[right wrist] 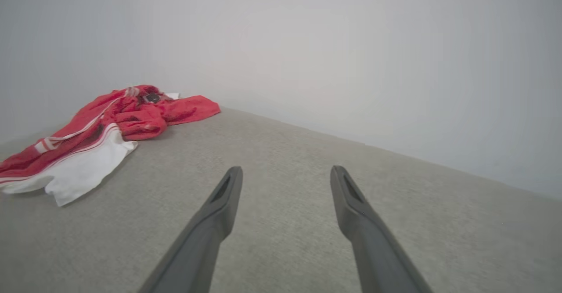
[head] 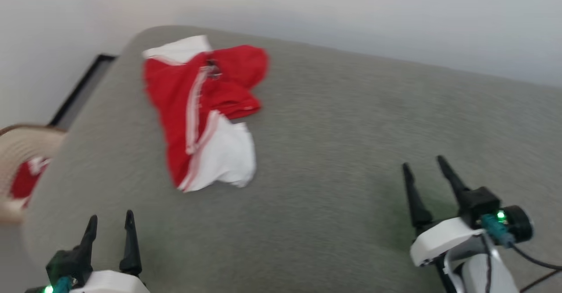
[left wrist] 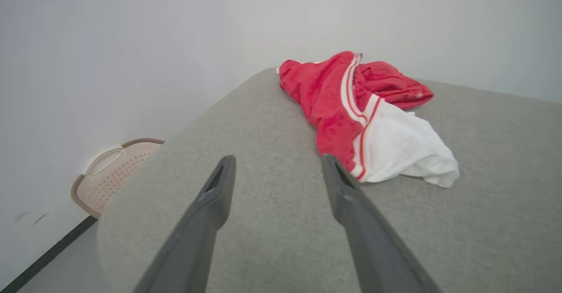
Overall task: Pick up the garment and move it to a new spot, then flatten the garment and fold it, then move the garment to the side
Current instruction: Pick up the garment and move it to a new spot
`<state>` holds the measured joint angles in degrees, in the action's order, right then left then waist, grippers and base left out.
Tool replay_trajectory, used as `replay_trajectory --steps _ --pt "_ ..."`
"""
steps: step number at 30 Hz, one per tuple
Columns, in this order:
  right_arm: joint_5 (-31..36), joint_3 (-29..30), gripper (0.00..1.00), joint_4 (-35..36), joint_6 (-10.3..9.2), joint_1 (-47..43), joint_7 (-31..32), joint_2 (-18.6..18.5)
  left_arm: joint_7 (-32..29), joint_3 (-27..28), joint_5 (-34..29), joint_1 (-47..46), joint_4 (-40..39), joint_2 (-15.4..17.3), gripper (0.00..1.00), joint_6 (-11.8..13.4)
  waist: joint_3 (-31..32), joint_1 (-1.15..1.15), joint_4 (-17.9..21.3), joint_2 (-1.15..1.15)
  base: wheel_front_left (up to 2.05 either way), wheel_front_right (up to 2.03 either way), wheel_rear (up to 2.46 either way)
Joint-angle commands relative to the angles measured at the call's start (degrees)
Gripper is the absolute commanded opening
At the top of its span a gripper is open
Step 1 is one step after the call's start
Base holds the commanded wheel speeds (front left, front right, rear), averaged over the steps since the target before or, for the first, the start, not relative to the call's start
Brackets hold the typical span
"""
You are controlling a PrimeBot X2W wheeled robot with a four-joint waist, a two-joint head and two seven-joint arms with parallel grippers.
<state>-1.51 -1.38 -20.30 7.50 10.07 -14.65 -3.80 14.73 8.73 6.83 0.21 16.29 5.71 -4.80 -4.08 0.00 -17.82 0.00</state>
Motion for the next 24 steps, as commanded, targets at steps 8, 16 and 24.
replay_trajectory --steps 8,16,24 --pt "-0.9 -5.8 1.0 -1.9 -0.03 1.1 -0.6 0.6 0.6 2.2 -1.5 2.5 -1.4 -1.5 1.0 0.0 1.1 0.0 -12.2 0.0 0.0 0.0 0.0" --pt "-2.0 -8.8 1.0 -3.2 -0.03 3.1 -0.6 0.6 0.6 4.0 -0.4 4.0 -3.2 -2.5 1.0 -0.3 0.5 0.0 -12.3 0.0 0.0 0.0 0.0" --pt "-1.1 -7.1 1.0 -2.4 -0.03 3.3 -0.6 0.6 0.6 -1.1 -2.3 -3.9 -1.0 1.6 1.0 -2.5 -2.3 0.0 -6.0 0.0 0.0 0.0 0.0"
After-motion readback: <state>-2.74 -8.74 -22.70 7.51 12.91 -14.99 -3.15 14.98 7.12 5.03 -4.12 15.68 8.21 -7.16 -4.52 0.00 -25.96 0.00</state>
